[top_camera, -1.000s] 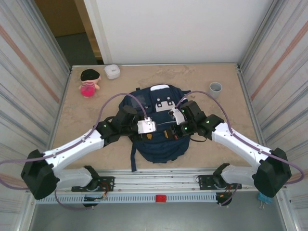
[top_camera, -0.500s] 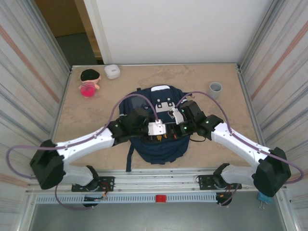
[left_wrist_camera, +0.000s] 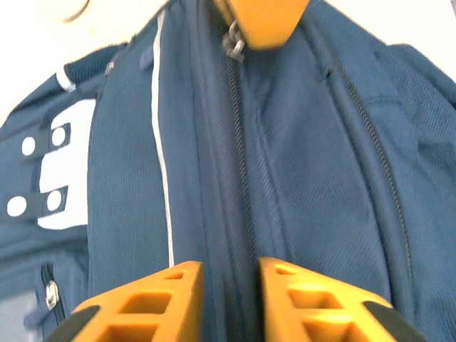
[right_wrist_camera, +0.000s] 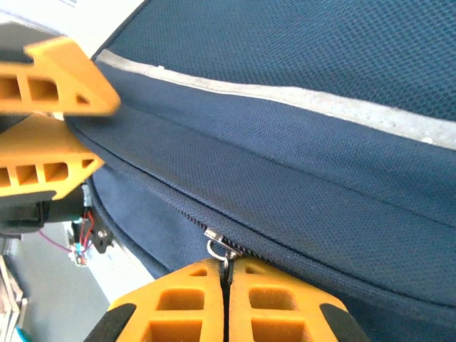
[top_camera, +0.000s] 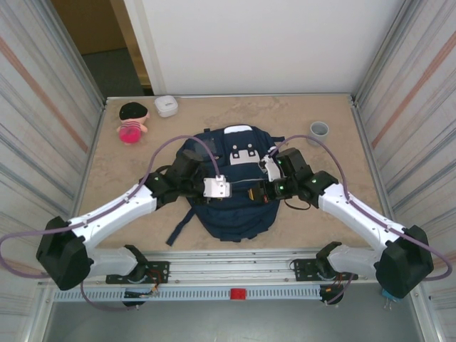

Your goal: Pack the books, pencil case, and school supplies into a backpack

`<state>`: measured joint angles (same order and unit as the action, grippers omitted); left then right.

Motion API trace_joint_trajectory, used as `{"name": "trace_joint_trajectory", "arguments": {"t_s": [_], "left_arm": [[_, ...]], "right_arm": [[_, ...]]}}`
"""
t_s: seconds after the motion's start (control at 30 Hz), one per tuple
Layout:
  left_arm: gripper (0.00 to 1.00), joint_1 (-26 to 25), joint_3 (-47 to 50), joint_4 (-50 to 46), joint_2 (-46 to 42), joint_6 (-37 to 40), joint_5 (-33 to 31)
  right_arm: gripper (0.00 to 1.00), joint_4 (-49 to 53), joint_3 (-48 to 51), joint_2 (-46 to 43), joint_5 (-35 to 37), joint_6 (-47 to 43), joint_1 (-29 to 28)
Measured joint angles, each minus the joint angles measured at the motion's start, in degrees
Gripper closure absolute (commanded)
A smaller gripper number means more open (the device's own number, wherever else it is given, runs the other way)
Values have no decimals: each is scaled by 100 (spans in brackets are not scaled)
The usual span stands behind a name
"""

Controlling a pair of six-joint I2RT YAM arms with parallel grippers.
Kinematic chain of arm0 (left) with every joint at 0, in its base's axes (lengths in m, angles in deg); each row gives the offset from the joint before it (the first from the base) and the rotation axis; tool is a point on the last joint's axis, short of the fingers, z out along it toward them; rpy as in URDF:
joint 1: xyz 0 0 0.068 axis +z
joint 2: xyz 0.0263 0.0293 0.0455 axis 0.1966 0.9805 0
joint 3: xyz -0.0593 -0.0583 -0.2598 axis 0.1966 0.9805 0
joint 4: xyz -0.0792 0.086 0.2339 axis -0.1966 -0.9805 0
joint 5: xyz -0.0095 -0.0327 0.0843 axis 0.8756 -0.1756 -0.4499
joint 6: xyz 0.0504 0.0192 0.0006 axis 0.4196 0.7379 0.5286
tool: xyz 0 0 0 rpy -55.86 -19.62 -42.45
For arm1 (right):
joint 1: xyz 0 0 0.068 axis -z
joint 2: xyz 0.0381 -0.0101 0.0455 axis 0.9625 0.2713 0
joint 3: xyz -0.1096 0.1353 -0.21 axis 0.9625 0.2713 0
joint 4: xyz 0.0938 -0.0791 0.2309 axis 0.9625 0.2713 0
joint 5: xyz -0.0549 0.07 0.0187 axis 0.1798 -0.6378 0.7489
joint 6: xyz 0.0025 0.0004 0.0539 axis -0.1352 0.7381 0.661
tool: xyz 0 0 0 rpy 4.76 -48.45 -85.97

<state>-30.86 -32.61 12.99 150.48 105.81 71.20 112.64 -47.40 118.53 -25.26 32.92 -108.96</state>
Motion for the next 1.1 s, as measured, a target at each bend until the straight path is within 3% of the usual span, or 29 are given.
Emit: {"name": "trace_joint_trajectory", "arguments": {"t_s": [0.1, 0.17, 0.27, 0.5, 0.67, 0.73, 0.77, 0.9, 1.0, 1.1], "left_arm": [[39, 63, 4, -212, -57, 76, -103], [29, 61, 4, -354, -59, -24, -144], [23, -48, 4, -374, -107, -400, -251], [23, -1213, 70, 570, -422, -1589, -841], [32, -1290, 74, 1014, -85, -1622, -1021], [55, -1290, 0, 977, 260, -1519, -1106], [62, -1285, -35, 953, 433, -1449, -1123], [77, -1126, -59, 839, 645, -1143, -977], [86, -896, -59, 785, 586, -911, -614], [88, -588, -35, 693, 455, -702, -190]], "right_arm": [[100, -107, 61, -24, -22, -22, -190], [100, -208, 74, -24, -46, -24, -306], [100, -361, 133, -50, -96, -20, -358], [100, -590, 247, -101, -214, 31, -284], [100, -640, 258, -101, -249, 98, -269], [100, -667, 264, -101, -249, 120, -267], [100, -678, 280, -101, -249, 125, -267], [100, -678, 376, -101, -256, 129, -247], [100, -754, 442, -107, -407, 129, -138], [100, -883, 551, -129, -647, 129, 63]]}}
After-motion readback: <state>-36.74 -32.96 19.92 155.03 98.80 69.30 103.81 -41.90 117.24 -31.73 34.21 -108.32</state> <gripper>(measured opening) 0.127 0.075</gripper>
